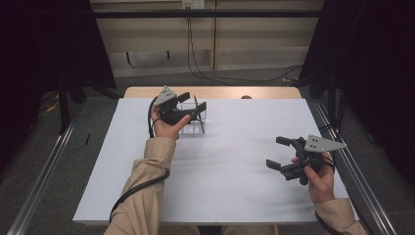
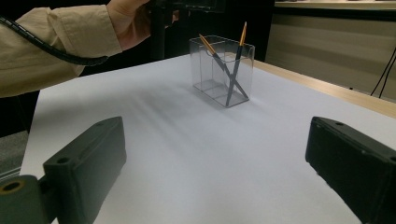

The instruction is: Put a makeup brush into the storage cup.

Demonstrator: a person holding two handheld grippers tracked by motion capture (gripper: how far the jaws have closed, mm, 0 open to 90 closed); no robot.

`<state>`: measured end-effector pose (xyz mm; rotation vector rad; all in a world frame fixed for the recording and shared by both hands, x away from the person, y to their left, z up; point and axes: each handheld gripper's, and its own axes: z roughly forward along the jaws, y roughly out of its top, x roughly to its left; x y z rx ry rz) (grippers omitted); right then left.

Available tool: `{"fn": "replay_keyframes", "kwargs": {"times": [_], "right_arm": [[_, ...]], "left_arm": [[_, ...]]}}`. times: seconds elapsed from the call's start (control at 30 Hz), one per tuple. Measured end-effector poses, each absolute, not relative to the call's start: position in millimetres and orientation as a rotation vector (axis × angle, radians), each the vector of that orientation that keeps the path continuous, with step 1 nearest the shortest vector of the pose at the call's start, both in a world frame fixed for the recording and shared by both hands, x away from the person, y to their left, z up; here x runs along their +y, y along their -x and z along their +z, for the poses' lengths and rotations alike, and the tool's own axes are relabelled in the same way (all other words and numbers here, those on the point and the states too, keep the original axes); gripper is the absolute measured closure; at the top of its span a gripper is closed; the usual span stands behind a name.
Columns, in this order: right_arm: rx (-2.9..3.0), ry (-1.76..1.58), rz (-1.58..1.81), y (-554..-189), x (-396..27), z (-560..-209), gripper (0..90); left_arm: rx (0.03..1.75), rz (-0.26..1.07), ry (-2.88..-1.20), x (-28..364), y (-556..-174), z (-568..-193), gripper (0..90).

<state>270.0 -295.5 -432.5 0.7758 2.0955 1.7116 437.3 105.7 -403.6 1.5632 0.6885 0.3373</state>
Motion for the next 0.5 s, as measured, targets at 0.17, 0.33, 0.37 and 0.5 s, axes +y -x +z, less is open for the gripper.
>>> {"fn": "replay_keyframes", "kwargs": {"times": [0.17, 0.33, 0.37, 0.5], "right_arm": [[2.098, -0.777, 1.709, -270.0, -295.7, -432.7, 5.0], [2.099, -0.772, 1.709, -269.9, -294.5, -432.5, 5.0], [2.1, -0.771, 1.71, -269.9, -294.2, -432.4, 5.0], [2.1, -0.771, 1.706, -269.7, -294.4, -432.5, 5.0]], "left_arm": [[0.677, 0.33, -1.562, 108.2, -434.3, -400.7, 6.1], [0.668, 0.325, -1.573, 111.1, -431.6, -399.0, 2.9], [0.667, 0.324, -1.576, 111.5, -431.0, -398.7, 2.1], [0.66, 0.314, -1.567, 113.5, -428.9, -397.0, 0.7]]}}
